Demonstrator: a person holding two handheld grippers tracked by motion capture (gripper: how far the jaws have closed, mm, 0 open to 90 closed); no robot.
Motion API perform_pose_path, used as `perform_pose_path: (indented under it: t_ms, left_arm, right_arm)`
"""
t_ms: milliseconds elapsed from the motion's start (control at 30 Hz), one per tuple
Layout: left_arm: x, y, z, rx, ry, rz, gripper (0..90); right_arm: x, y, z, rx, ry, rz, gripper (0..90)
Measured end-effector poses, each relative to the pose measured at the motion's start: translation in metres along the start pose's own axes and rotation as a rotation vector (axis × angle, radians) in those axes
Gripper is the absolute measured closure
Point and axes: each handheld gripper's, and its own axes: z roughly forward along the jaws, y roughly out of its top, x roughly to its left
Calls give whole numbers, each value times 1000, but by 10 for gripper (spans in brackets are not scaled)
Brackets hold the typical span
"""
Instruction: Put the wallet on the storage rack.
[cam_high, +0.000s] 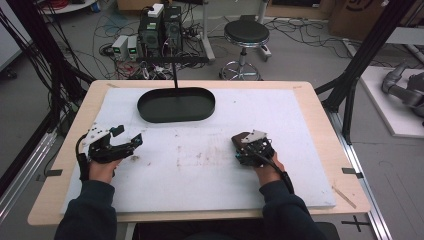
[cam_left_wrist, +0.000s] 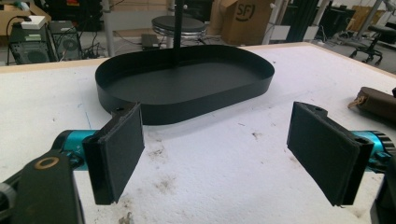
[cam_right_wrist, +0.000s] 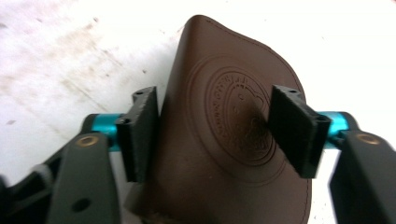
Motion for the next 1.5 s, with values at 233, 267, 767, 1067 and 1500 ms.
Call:
perform_pose_path:
  t_ms: [233, 267, 767, 1067, 1500]
  left_arm:
    - [0, 0, 1, -1, -2, -1, 194]
    - [0, 0, 1, -1, -1, -2, 193]
    - [2, 0, 1, 3, 1, -2, 194]
    - [2, 0, 1, 6, -1, -2, 195]
    - [1, -1, 1, 5, 0, -2, 196]
  right_arm:
    - [-20, -1, -15, -46, 104, 99, 559]
    - [-24, -1, -18, -58, 114, 110, 588]
    - [-79, -20, -38, -185, 183, 433, 637]
    - [-91, -28, -44, -200, 81, 465, 616]
    - [-88, -34, -21, -104, 101, 387, 417]
